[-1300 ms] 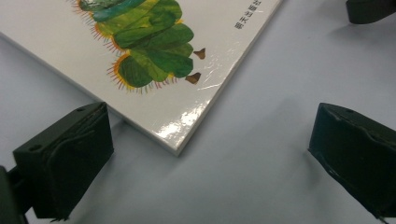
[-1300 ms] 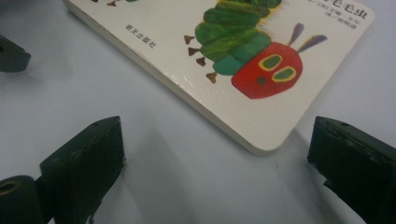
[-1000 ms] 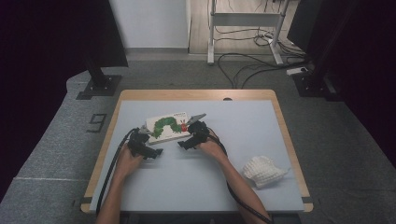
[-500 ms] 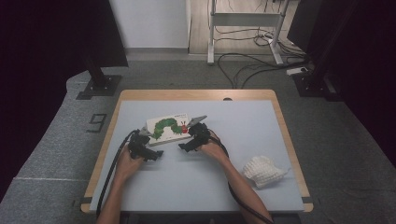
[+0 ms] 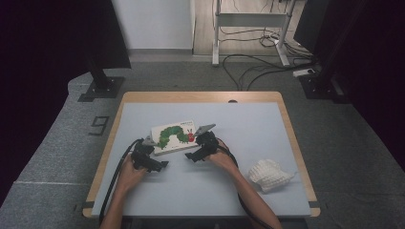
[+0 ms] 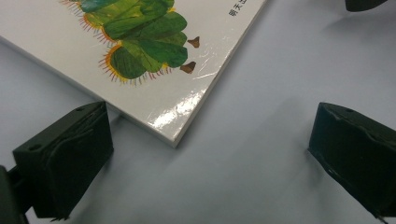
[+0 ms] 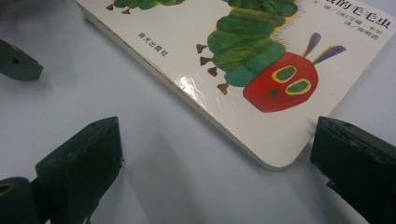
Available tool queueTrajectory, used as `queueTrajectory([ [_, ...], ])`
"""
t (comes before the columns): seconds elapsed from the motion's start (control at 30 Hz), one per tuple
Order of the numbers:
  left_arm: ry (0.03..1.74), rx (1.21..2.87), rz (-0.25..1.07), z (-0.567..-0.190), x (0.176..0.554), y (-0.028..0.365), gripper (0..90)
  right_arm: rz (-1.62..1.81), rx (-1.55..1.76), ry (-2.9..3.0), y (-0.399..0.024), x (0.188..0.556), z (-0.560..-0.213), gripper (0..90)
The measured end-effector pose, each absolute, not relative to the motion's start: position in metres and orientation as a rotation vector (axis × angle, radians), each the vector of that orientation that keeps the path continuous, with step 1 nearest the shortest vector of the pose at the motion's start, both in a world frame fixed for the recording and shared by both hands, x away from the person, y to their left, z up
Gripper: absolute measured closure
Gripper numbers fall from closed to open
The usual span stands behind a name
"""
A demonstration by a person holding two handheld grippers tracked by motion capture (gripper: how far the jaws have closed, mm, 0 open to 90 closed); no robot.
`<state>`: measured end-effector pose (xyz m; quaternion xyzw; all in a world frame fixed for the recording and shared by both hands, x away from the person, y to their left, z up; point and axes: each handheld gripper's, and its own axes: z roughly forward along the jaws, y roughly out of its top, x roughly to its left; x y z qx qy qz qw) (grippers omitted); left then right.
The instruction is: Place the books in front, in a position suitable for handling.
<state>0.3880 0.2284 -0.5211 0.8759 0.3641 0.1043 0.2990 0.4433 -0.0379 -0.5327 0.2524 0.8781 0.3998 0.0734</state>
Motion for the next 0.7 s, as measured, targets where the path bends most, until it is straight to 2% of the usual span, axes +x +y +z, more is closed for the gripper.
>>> queueTrajectory([
  [0.7,0.895,2.373,0.244,-0.520,0.326,0.207,0.0,1.208,0.751,2.640,-0.062,0.389,-0.533,1.9],
])
